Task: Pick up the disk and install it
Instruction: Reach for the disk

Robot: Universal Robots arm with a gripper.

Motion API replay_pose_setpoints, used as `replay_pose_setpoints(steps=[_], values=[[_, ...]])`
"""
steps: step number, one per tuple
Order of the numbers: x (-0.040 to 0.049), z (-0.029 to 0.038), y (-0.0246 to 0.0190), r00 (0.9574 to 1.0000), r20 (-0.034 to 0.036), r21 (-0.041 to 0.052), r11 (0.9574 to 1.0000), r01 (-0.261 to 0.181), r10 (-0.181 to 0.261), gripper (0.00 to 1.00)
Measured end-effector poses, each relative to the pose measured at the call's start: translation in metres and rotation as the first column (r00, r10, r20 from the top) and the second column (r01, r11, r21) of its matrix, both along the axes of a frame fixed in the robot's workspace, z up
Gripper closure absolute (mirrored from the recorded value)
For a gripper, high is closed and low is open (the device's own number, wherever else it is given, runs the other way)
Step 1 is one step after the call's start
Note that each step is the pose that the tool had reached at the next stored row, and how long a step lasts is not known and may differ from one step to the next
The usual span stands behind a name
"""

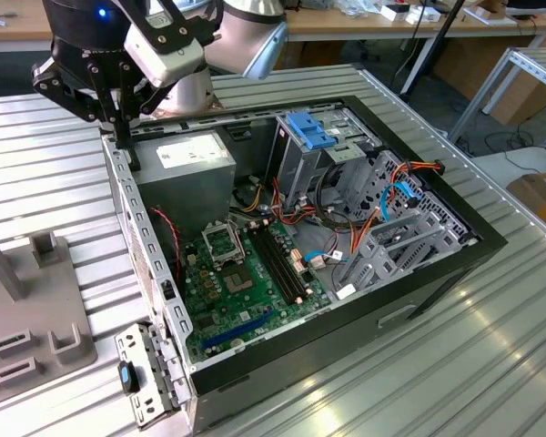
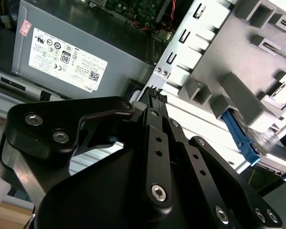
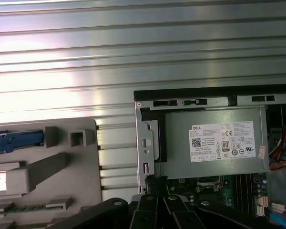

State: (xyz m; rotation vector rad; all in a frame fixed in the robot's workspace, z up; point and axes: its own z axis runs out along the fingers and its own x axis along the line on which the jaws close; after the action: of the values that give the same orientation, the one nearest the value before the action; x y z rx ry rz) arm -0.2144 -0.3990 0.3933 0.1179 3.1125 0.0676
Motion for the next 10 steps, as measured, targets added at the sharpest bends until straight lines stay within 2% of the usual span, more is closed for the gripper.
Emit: replay_pose_setpoints(steps=[5,10], values=[[-0.0038,0.0000,-0.0001,1.0000,0.0001,0.0001,1.0000,0.000,0.000,0.89],[-0.0127,0.0000,-0.0004,1.0000,0.0000,0.0000,1.0000,0.000,0.000,0.89]])
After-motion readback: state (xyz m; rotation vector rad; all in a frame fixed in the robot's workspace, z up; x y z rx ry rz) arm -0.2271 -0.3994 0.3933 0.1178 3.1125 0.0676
